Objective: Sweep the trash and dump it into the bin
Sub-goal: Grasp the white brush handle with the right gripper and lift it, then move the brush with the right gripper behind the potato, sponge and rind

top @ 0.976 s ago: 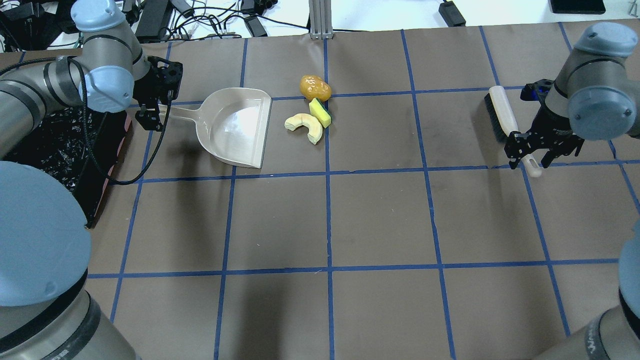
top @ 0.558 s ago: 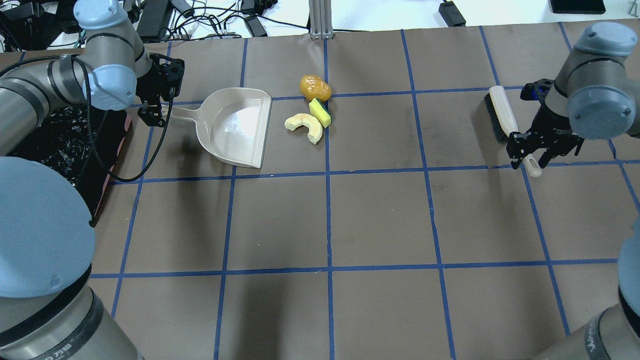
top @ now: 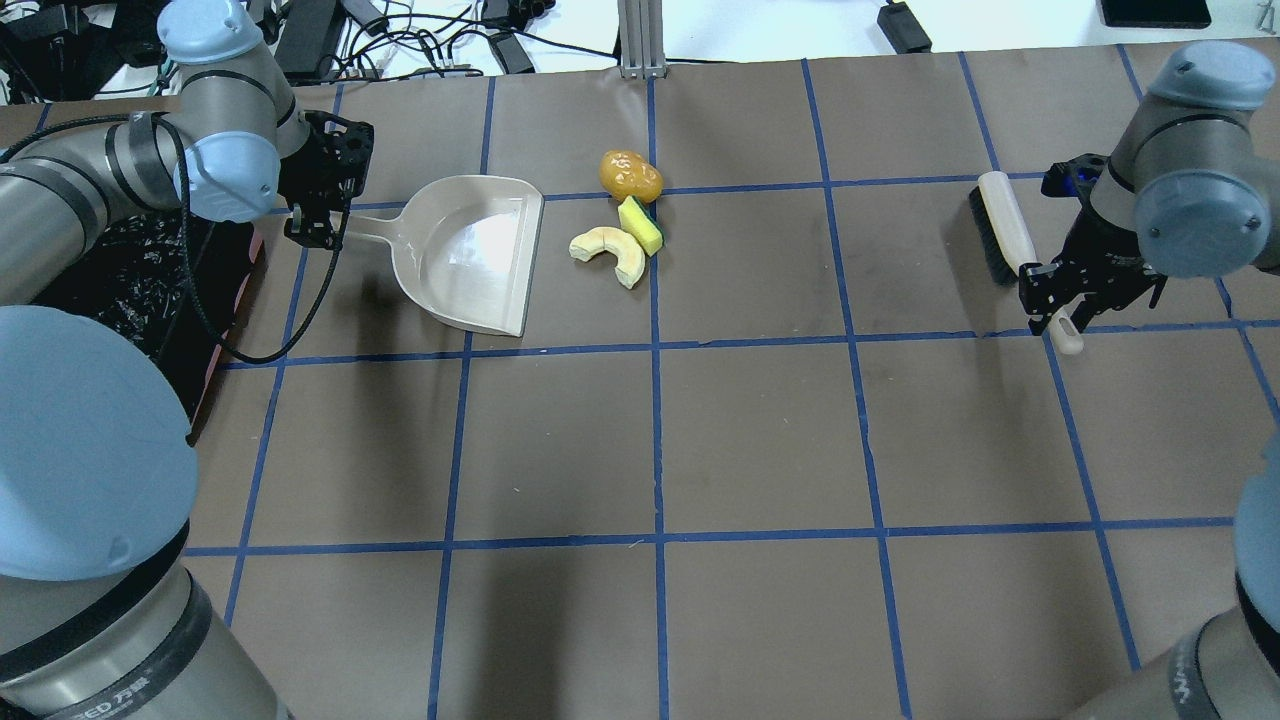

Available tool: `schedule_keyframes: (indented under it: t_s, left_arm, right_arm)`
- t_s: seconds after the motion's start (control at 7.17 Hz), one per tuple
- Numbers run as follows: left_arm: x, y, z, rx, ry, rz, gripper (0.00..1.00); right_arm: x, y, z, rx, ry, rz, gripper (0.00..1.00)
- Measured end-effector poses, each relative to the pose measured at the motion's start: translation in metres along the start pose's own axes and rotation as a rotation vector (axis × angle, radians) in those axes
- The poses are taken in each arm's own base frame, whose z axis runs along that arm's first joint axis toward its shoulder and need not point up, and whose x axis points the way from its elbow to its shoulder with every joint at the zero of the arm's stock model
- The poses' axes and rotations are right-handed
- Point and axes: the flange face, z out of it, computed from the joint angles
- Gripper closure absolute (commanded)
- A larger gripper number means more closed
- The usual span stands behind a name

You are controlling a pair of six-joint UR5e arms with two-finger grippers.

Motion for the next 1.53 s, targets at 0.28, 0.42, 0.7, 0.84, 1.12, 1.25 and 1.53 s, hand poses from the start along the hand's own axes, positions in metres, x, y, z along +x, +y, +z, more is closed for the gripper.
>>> schedule_keyframes:
  t_s: [0.28, 0.42, 0.7, 0.84, 1.12, 1.25, 1.53]
  left_arm:
    - [0.0, 0.0, -0.001, -0.005, -0.001, 0.002, 1.0]
    - [0.0, 0.0, -0.002, -0.007, -0.003, 0.002, 1.0]
    - [0.0, 0.0, -0.005, -0.008, -0.007, 0.002, 1.0]
    - [0.0, 0.0, -0.006, -0.008, -0.008, 0.0, 1.0]
    - [0.0, -0.001, -0.007, -0.009, -0.009, -0.01, 1.0]
    - [-0.001, -0.001, -0.007, -0.012, -0.008, -0.013, 1.0]
    - [-0.001, -0.004, -0.006, -0.017, -0.006, -0.025, 1.0]
  right_arm:
    - [0.0, -0.003, 0.0, 0.007, -0.006, -0.011, 1.0]
    - [0.0, -0.006, -0.002, 0.016, -0.016, -0.024, 1.0]
    - [-0.003, -0.013, -0.009, 0.029, -0.024, -0.04, 1.0]
    - [-0.013, -0.017, -0.015, 0.037, -0.024, -0.057, 1.0]
    - [-0.052, -0.027, -0.032, 0.048, -0.019, -0.106, 1.0]
    - [-0.073, -0.034, -0.04, 0.039, -0.019, -0.109, 1.0]
    - [-0.132, -0.053, -0.05, 0.034, -0.021, -0.091, 1.0]
